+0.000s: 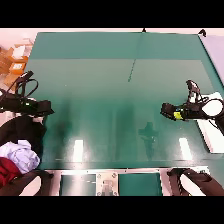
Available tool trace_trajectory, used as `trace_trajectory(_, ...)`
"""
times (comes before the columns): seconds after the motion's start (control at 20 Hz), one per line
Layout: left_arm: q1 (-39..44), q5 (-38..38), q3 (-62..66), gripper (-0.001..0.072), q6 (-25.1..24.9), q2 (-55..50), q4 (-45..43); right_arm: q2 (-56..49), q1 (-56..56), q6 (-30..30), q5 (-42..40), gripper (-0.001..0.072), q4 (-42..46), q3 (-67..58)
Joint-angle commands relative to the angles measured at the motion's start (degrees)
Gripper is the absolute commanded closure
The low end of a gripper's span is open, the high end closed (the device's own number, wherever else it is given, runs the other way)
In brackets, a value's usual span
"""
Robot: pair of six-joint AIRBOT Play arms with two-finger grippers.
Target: Fold the shirts.
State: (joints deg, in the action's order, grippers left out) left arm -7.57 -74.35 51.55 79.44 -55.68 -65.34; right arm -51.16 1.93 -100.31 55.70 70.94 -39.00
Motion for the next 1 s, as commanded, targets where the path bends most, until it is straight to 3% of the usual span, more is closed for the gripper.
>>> trace_trajectory(0.0, 0.02, 0.00, -0.02, 0.0683, 0.00, 0.00, -0.02, 0.04, 0.00, 0.00, 0.00, 0.0703, 0.00, 0.02)
trace_trajectory(0.6, 0.02, 0.13, -0.02, 0.0683, 0.00, 0.02, -0.02, 0.04, 0.00, 0.00, 0.00, 0.0703, 0.00, 0.02)
trace_trajectory(0.75, 0.02, 5.88, 0.00, 0.0682, -0.07, 0.00, 0.79, 0.04, 0.00, 0.00, 0.00, 0.0703, -0.02, 0.02)
trace_trajectory(0.8, 0.02, 8.17, 0.20, 0.0591, -0.98, 0.00, 0.28, 0.04, 0.00, 0.00, 0.00, 0.0703, -0.02, 0.02)
trace_trajectory(0.85, 0.00, 10.73, 0.98, 0.0165, -1.81, -0.17, -1.55, 0.04, 0.00, 0.00, -0.02, 0.0703, -0.02, 0.02)
trace_trajectory(0.9, 0.00, 13.92, 2.40, 0.0037, -1.55, -0.66, -5.25, 0.04, 0.00, 0.00, -0.02, 0.0703, -0.02, 0.02)
trace_trajectory(0.95, 0.00, 17.57, 3.87, 0.0035, -1.51, -1.14, -9.62, 0.04, 0.00, 0.00, -0.02, 0.0703, -0.02, 0.02)
